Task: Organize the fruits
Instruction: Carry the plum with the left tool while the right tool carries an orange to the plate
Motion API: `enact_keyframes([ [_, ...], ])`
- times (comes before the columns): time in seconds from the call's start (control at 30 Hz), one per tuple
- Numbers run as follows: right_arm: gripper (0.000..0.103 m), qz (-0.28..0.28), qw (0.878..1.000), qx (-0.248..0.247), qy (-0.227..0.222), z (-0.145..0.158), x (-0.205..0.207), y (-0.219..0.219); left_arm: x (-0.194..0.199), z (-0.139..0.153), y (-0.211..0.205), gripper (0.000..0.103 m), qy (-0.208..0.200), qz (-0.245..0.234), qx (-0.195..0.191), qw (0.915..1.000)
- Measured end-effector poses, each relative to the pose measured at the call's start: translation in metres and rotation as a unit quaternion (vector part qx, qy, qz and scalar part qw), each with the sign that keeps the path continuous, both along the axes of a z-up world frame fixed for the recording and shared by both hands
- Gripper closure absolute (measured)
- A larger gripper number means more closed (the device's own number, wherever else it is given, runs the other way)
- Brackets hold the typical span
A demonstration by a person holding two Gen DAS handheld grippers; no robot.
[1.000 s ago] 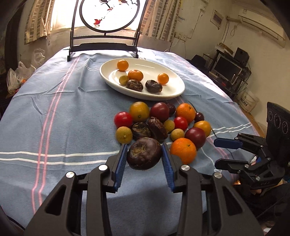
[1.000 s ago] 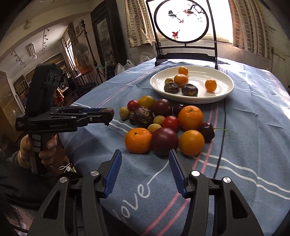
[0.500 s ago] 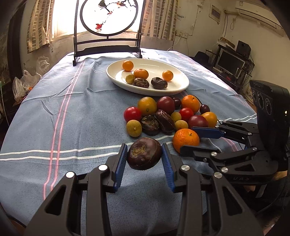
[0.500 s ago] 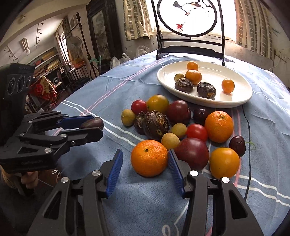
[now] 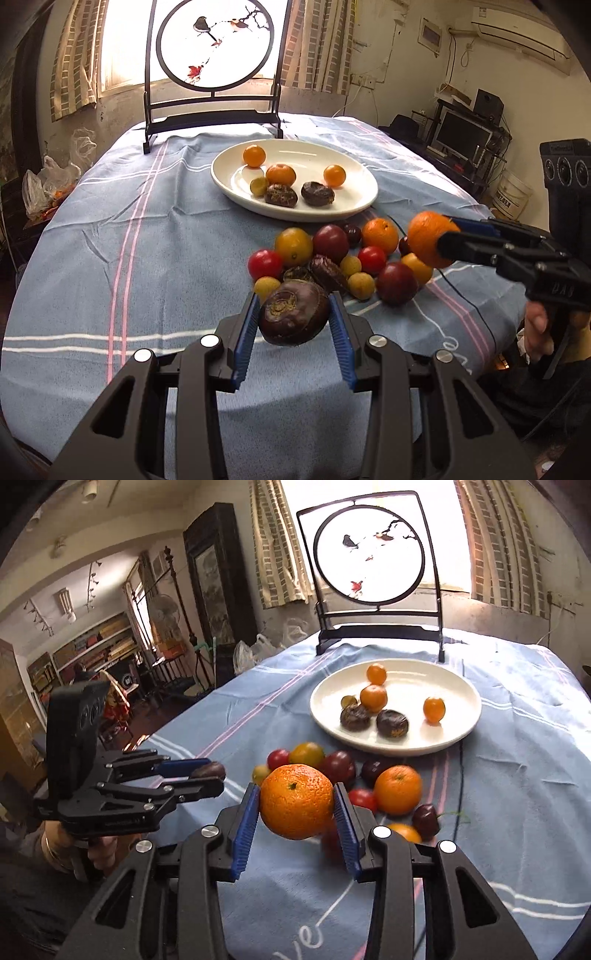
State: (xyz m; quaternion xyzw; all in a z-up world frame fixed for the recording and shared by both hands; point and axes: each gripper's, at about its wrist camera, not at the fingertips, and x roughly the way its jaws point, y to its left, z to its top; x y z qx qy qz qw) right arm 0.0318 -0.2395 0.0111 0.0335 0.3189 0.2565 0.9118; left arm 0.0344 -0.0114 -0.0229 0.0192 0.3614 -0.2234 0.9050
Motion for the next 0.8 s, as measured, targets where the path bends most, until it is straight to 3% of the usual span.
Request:
enact_keyframes([
  [0.17, 0.062, -0.029, 0.999, 0.015, -0.003, 0.024, 0.051, -0.029, 0.044, 0.022, -0.014, 0.066, -0.016, -0.005, -0.005, 0.9998],
  [0.3, 0.062, -0.048, 0.999, 0.014, 0.01, 0.025, 0.11, -0.034, 0.097, 0.038, -0.029, 0.066, -0.029, 0.001, 0.0, 0.9996],
  [0.4, 0.062, -0.059, 0.998, 0.01, 0.031, 0.012, 0.154, -0.029, 0.146, 0.036, -0.039, 0.066, -0.021, 0.013, 0.003, 0.9997],
  [0.57, 0.062, -0.07, 0.995, -0.015, 0.063, -0.016, 0.211, -0.016, 0.219, 0.012, -0.049, 0.066, 0.033, 0.038, 0.002, 0.9987],
  [0.63, 0.059, -0.068, 0.995, -0.014, 0.067, -0.022, 0.219, -0.012, 0.235, 0.005, -0.052, 0.065, 0.059, 0.036, -0.006, 0.9976],
  [0.7, 0.048, -0.076, 0.996, -0.014, 0.05, -0.018, 0.215, -0.013, 0.241, 0.003, -0.05, 0.049, 0.071, 0.042, -0.016, 0.9965],
  [0.8, 0.048, -0.078, 0.997, -0.014, 0.027, -0.007, 0.195, -0.019, 0.228, 0.014, -0.043, 0.043, 0.052, 0.049, -0.027, 0.9971],
])
